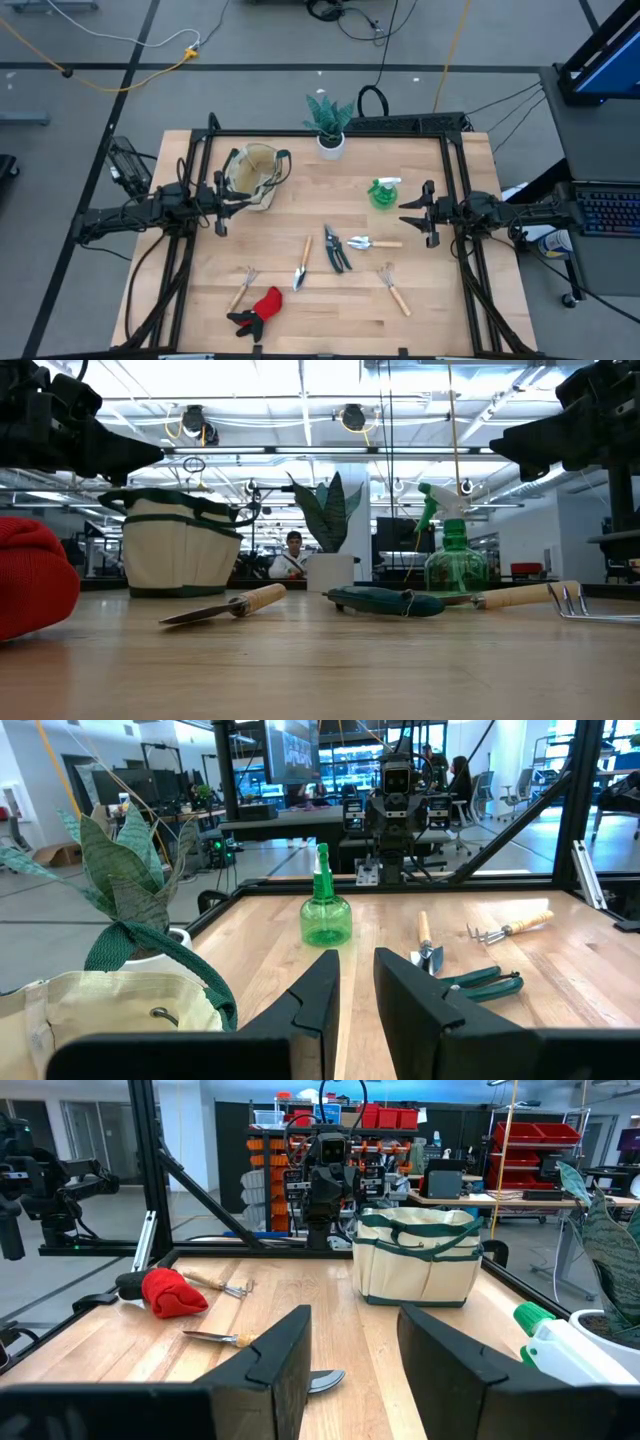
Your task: Pick & Place Garden tools in Gardening bag
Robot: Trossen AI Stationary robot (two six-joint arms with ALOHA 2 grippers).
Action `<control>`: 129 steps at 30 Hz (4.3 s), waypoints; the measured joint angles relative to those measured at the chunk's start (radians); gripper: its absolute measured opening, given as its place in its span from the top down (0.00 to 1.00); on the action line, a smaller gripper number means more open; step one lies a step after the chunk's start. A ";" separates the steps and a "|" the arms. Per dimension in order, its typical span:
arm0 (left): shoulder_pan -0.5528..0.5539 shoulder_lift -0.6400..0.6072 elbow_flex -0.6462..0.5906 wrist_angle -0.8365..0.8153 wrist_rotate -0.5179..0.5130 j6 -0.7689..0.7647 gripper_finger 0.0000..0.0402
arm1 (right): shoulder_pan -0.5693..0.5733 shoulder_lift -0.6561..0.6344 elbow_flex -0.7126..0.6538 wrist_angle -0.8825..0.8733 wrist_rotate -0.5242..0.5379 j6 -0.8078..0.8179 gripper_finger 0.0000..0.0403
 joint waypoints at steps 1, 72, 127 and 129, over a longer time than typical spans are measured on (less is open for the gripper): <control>0.000 0.000 0.000 0.000 0.000 0.000 0.83 | 0.000 0.000 0.000 0.000 0.000 0.000 0.65; 0.000 0.045 0.031 0.216 -0.063 -0.189 0.53 | 0.000 0.511 0.001 0.722 0.107 0.098 0.53; 0.092 1.244 0.702 -0.313 -0.524 -0.356 0.63 | 0.000 0.680 0.113 0.754 0.105 -0.030 0.49; 0.092 1.244 0.702 -0.308 -0.523 -0.340 0.70 | 0.000 0.680 0.113 0.754 0.105 -0.030 0.49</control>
